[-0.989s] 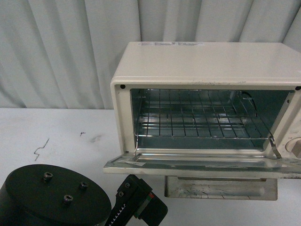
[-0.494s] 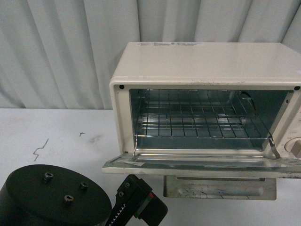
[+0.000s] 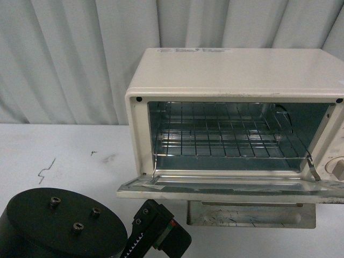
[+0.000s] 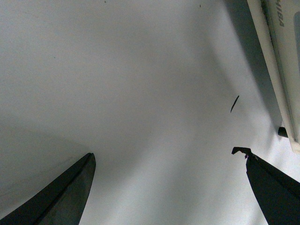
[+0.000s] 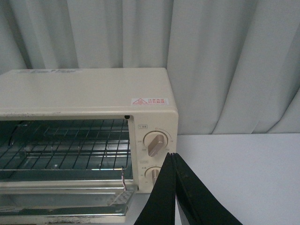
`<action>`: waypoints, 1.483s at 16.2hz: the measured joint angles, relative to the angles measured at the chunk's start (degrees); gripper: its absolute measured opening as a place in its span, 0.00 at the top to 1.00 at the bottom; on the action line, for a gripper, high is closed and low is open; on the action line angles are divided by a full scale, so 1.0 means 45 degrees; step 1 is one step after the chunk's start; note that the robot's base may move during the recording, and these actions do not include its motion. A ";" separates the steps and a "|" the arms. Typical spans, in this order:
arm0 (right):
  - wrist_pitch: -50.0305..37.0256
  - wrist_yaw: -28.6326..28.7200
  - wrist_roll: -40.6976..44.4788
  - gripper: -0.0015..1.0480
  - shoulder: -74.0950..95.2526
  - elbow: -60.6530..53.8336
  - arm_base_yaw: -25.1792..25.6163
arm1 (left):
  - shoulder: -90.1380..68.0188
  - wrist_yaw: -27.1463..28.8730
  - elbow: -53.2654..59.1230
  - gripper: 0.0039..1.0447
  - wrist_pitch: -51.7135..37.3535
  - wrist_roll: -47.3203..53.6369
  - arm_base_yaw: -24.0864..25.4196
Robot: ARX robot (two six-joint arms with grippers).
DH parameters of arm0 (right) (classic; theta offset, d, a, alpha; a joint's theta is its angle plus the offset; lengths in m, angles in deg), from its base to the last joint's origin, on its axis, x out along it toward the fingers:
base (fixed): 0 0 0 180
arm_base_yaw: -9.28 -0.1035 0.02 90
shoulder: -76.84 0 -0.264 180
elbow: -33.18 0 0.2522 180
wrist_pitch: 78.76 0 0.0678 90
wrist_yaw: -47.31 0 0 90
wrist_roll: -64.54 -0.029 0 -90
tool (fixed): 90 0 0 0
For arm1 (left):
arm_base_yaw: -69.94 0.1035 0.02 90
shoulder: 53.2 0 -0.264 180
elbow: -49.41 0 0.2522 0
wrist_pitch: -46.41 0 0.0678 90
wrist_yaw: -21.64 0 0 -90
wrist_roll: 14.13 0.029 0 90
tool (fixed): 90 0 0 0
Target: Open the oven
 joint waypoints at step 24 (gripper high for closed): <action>0.5435 0.0005 -0.0019 0.63 -0.5396 0.0005 0.0000 | 0.0000 0.0000 0.0000 0.06 0.0005 0.0000 0.0000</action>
